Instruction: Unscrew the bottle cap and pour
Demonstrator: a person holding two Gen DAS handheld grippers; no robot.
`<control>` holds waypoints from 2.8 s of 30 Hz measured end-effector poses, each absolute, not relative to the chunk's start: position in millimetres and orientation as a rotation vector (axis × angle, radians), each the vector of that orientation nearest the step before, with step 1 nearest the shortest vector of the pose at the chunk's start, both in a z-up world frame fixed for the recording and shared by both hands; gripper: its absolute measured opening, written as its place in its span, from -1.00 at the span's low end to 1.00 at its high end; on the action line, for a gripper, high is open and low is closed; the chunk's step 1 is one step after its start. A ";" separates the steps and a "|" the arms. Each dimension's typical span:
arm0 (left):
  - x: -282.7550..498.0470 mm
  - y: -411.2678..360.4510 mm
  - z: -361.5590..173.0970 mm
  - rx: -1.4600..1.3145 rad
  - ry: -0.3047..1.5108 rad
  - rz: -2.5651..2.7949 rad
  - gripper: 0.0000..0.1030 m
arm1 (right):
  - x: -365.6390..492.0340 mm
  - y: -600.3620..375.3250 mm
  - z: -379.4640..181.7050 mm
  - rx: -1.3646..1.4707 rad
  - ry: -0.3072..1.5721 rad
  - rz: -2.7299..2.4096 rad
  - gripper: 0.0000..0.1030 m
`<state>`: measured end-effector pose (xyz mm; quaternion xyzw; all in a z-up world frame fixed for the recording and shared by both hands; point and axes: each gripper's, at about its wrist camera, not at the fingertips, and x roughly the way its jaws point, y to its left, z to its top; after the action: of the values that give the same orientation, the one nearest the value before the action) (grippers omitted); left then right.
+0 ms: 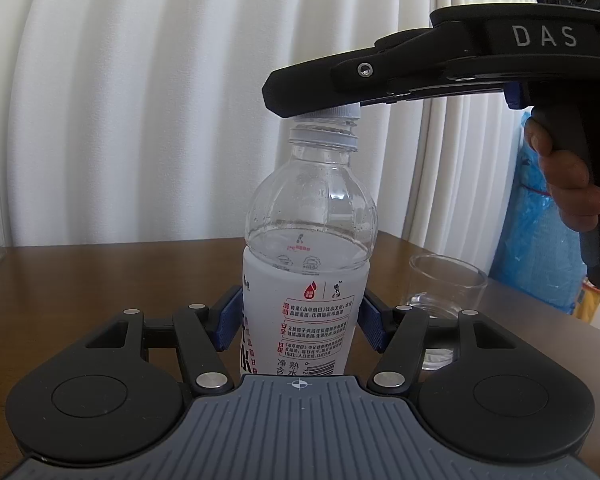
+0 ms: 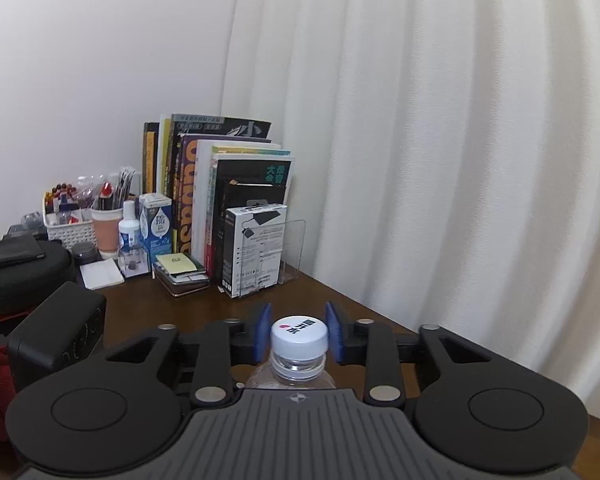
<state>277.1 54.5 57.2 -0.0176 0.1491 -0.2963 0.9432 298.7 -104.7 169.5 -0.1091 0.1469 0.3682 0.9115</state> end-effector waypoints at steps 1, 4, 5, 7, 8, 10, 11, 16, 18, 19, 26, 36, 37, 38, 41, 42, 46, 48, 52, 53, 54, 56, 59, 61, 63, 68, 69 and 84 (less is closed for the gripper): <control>277.1 54.5 57.3 -0.035 0.304 -0.604 0.17 | 298.9 -105.4 169.5 -0.218 0.303 0.759 -0.39; 285.9 60.5 57.0 -0.041 0.306 -0.606 0.17 | 299.4 -107.8 168.7 -0.195 0.303 0.762 -0.39; 286.3 61.3 56.9 -0.040 0.305 -0.606 0.17 | 299.7 -109.3 168.2 -0.183 0.302 0.763 -0.39; 286.4 62.5 56.8 -0.038 0.303 -0.605 0.17 | 300.1 -110.9 167.4 -0.168 0.299 0.766 -0.39; 286.5 63.0 56.7 -0.037 0.301 -0.605 0.17 | 300.2 -111.7 167.1 -0.162 0.295 0.768 -0.39; 287.2 63.2 56.2 -0.036 0.300 -0.604 0.17 | 300.8 -114.1 166.3 -0.146 0.292 0.778 -0.39; 287.7 63.0 55.9 -0.036 0.300 -0.604 0.17 | 301.8 -115.4 165.6 -0.137 0.294 0.783 -0.39; 290.2 62.0 54.2 -0.036 0.301 -0.604 0.17 | 302.5 -116.1 165.6 -0.139 0.295 0.791 -0.39; 291.2 61.6 53.5 -0.035 0.301 -0.604 0.17 | 302.6 -117.2 165.0 -0.125 0.295 0.792 -0.38; 291.7 61.4 53.2 -0.035 0.301 -0.604 0.17 | 302.4 -118.5 164.5 -0.115 0.294 0.793 -0.39; 295.8 59.4 52.6 -0.040 0.302 -0.603 0.17 | 301.9 -123.3 161.4 -0.071 0.281 0.791 -0.39; 296.8 58.0 51.4 -0.033 0.299 -0.602 0.17 | 299.2 -125.2 160.5 -0.078 0.276 0.795 -0.38; 296.7 57.8 51.3 -0.033 0.299 -0.602 0.17 | 299.0 -124.9 160.5 -0.079 0.274 0.794 -0.38; 296.7 57.5 51.3 -0.034 0.300 -0.602 0.17 | 298.9 -124.5 160.5 -0.082 0.273 0.794 -0.38; 295.5 57.0 52.3 -0.034 0.300 -0.602 0.17 | 298.4 -123.1 160.5 -0.094 0.271 0.793 -0.38; 294.1 56.9 52.7 -0.034 0.300 -0.603 0.17 | 297.9 -122.6 160.5 -0.101 0.268 0.792 -0.37; 288.8 56.7 54.4 -0.034 0.299 -0.603 0.17 | 296.2 -119.8 160.6 -0.132 0.263 0.788 -0.37; 289.0 56.8 54.7 -0.034 0.300 -0.603 0.17 | 295.6 -117.1 160.9 -0.157 0.268 0.786 -0.37; 289.8 56.5 55.2 -0.035 0.301 -0.604 0.17 | 295.2 -113.5 162.7 -0.178 0.277 0.785 -0.36; 289.7 56.5 55.5 -0.035 0.301 -0.604 0.17 | 295.3 -112.7 163.5 -0.181 0.279 0.786 -0.36; 289.5 56.5 55.8 -0.035 0.301 -0.604 0.17 | 295.4 -112.0 164.5 -0.185 0.279 0.788 -0.37; 289.7 56.7 56.2 -0.035 0.302 -0.604 0.17 | 295.1 -111.3 165.4 -0.192 0.279 0.789 -0.37; 289.1 57.1 56.9 -0.035 0.302 -0.604 0.17 | 295.0 -109.6 165.5 -0.206 0.288 0.787 -0.37; 289.5 57.4 57.0 -0.035 0.303 -0.604 0.17 | 296.1 -109.3 164.4 -0.207 0.295 0.786 -0.37; 289.8 57.6 57.0 -0.036 0.303 -0.604 0.17 | 297.7 -109.4 163.4 -0.202 0.299 0.789 -0.37; 289.1 56.8 57.7 -0.036 0.303 -0.604 0.17 | 299.1 -108.9 164.0 -0.197 0.297 0.791 -0.37; 289.1 56.9 57.7 -0.036 0.303 -0.605 0.17 | 299.0 -108.9 164.0 -0.199 0.297 0.791 -0.37; 287.1 56.9 57.7 -0.037 0.305 -0.604 0.17 | 298.5 -108.1 161.0 -0.190 0.277 0.782 -0.37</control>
<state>287.1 56.9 57.7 -0.0182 0.1495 -0.2962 0.9432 298.5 -108.1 161.0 -0.0920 0.1344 0.3793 0.9108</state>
